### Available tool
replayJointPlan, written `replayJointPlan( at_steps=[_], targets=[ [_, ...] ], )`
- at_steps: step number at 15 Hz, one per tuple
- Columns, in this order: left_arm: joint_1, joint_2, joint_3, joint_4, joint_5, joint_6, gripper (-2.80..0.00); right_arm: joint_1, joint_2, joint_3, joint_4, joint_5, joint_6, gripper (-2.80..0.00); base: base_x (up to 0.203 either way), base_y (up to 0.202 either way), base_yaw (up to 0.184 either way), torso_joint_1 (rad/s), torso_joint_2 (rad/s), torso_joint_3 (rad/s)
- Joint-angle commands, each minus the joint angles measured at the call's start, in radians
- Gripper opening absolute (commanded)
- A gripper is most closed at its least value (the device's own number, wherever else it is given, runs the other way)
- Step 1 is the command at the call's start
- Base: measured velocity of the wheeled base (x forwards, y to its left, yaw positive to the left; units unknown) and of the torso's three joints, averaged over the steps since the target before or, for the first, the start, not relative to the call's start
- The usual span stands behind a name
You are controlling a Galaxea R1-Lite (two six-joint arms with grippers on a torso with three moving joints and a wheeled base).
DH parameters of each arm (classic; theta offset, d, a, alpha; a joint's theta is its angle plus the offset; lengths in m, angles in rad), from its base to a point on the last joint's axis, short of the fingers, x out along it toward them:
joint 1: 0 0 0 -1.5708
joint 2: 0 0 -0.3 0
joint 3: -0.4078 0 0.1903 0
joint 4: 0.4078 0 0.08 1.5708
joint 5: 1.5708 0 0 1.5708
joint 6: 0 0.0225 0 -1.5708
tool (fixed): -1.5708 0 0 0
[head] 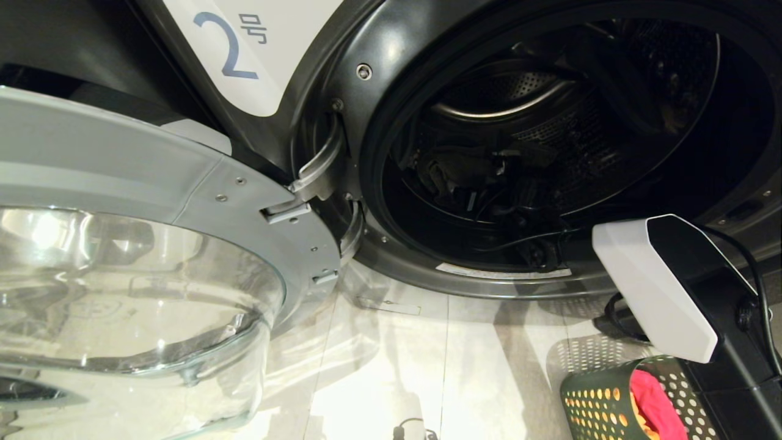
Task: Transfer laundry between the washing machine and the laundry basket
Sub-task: Pick a cloth and place it into the basket
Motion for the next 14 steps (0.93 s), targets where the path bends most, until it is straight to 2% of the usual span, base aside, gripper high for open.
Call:
replayJointPlan(
  at_steps=[1, 6, 14],
  targets=[
    [0.001, 0.000, 0.000, 0.000, 0.000, 0.000, -2.80, -0.001, -0.009, 0.000, 0.024, 0.001, 0.000, 0.00, 0.000, 0.000, 0.000, 0.000, 0.00, 0.000],
    [0.000, 0.000, 0.000, 0.000, 0.000, 0.000, -2.80, -0.009, -0.011, 0.000, 0.052, 0.021, -0.016, 0.00, 0.000, 0.000, 0.000, 0.000, 0.00, 0.000],
    [0.000, 0.000, 0.000, 0.000, 0.000, 0.000, -2.80, -0.044, -0.038, 0.000, 0.111, 0.011, -0.032, 0.00, 0.000, 0.000, 0.000, 0.000, 0.00, 0.000]
  ],
)
